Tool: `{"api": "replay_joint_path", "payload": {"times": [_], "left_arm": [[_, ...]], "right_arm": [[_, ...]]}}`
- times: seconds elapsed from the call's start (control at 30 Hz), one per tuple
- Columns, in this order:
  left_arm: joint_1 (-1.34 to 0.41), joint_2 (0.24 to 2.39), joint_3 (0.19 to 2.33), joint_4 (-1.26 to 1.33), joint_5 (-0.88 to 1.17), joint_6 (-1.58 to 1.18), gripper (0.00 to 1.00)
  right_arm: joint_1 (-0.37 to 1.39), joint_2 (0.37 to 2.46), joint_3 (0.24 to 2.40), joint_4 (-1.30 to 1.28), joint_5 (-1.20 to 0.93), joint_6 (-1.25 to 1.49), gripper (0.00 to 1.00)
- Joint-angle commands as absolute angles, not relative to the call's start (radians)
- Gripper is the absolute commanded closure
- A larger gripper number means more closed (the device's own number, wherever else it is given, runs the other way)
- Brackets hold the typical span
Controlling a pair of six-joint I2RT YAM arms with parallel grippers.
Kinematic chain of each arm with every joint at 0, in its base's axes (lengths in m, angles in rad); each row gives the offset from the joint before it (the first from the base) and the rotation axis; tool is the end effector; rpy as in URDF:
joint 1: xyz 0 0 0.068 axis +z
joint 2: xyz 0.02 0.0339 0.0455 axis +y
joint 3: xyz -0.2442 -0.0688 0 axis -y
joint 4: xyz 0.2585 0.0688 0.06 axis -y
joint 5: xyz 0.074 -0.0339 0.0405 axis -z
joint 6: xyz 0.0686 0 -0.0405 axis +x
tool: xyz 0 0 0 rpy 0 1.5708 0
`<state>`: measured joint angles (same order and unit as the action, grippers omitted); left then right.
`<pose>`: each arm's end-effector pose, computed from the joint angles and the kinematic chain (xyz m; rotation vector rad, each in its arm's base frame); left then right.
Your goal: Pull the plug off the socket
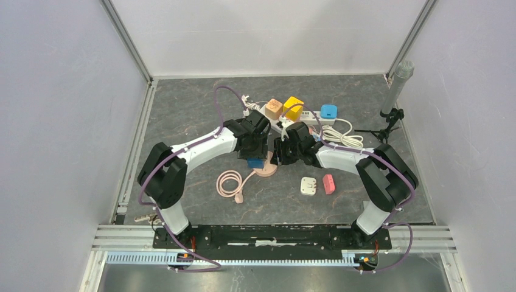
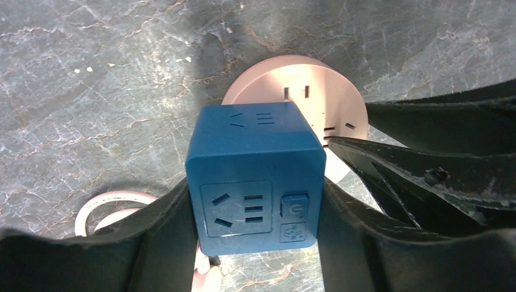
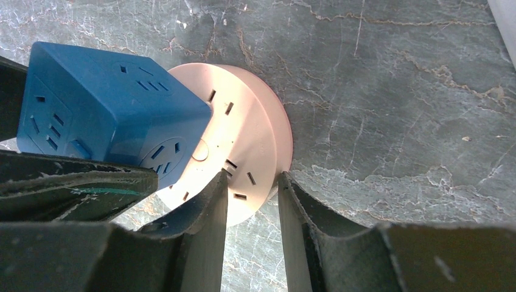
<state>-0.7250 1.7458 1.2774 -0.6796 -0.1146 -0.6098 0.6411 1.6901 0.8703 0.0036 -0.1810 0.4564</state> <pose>0.2886 -0.2452 0.1612 0.1236 2.7272 -0.2396 0.2861 0.2289 0.1049 -0.3196 2.4772 0.7092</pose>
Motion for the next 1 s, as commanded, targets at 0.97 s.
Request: {"api": "replay_joint_path", "payload": {"times": [0.97], "left_arm": [[-0.667,1.677,1.315,-0.614,-0.005,-0.603,0.72]], "right_arm": [[0.689,1.775,0.801,-0.158,-0.028,0.357,0.62]]}}
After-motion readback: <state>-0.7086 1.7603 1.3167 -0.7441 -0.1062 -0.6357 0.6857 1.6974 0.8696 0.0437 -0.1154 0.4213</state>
